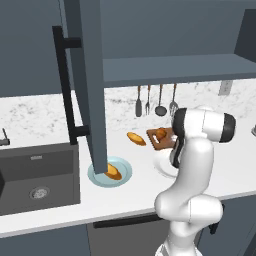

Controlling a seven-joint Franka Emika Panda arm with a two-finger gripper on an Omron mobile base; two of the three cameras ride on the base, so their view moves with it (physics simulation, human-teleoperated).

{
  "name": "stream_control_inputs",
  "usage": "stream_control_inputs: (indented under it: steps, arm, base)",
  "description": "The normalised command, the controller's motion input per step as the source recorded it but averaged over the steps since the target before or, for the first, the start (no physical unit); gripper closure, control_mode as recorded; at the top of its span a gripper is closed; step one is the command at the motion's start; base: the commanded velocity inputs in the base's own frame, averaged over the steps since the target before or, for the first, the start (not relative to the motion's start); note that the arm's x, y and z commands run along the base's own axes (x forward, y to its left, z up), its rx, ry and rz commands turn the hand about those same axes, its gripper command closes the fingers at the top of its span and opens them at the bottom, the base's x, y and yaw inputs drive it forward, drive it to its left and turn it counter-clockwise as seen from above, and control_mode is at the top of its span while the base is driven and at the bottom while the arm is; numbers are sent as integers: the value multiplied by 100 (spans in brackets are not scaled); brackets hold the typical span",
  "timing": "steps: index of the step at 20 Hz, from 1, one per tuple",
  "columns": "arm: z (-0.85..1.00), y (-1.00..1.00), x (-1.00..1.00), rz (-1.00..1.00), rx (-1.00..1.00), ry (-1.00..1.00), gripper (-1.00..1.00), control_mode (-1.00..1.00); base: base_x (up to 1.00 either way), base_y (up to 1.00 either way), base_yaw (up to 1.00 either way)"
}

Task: From the different types of pastries on the counter, select a croissant and place it on the cutting board. Then retrieve a jar of jam from the cabinet and place it alongside the croissant on the cutting board.

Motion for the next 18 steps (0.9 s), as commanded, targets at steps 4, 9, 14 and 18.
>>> stream_control_inputs:
  steps: [4, 9, 14, 18]
  arm:
    - [91, 4, -100, 7, 0, -19, -100, -100]
    - [100, 32, -100, 13, -2, -22, -100, -100]
    - [100, 54, -100, 20, -8, -19, -100, -100]
    - [100, 54, -100, 22, -12, -27, -100, -100]
  base:
    - [0, 0, 0]
    - [0, 0, 0]
    - [0, 0, 0]
    - [0, 0, 0]
